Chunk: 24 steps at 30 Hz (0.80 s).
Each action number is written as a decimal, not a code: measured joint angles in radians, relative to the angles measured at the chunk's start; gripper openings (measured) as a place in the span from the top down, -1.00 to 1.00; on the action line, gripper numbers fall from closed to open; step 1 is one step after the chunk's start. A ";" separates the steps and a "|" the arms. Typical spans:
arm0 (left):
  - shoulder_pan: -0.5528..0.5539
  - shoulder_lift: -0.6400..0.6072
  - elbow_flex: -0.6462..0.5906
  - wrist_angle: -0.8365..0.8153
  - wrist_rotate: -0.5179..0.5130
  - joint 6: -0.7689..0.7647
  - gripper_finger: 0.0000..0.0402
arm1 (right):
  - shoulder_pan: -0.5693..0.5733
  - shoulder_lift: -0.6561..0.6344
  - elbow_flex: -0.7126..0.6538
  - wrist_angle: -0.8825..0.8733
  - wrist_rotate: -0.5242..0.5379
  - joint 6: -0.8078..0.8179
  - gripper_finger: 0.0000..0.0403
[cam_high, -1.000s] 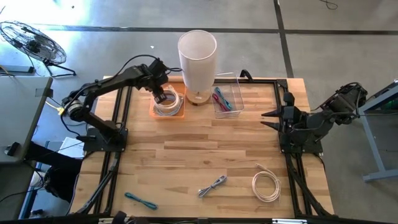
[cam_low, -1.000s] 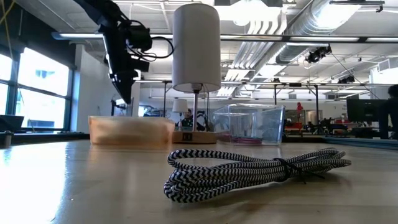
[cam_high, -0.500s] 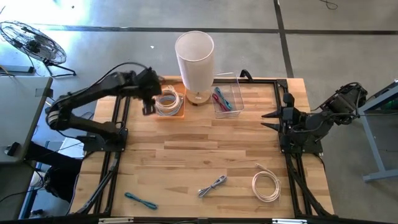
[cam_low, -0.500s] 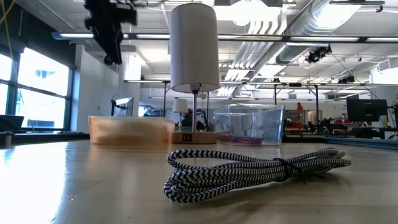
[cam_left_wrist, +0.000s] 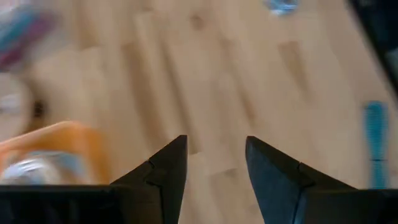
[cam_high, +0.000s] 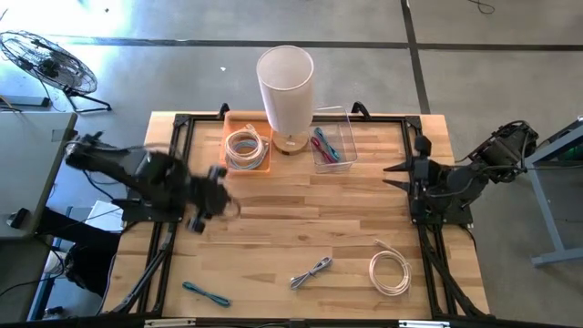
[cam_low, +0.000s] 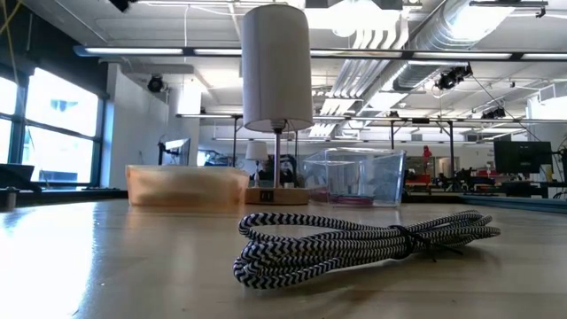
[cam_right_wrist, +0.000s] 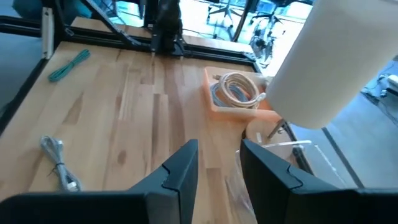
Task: Pick & Place USB Port
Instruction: Put the blue USB cable into the transparent bin
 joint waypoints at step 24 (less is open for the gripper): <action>-0.544 0.493 -0.001 0.262 0.133 -0.722 0.21 | 0.000 0.002 0.000 0.001 -0.103 0.043 0.44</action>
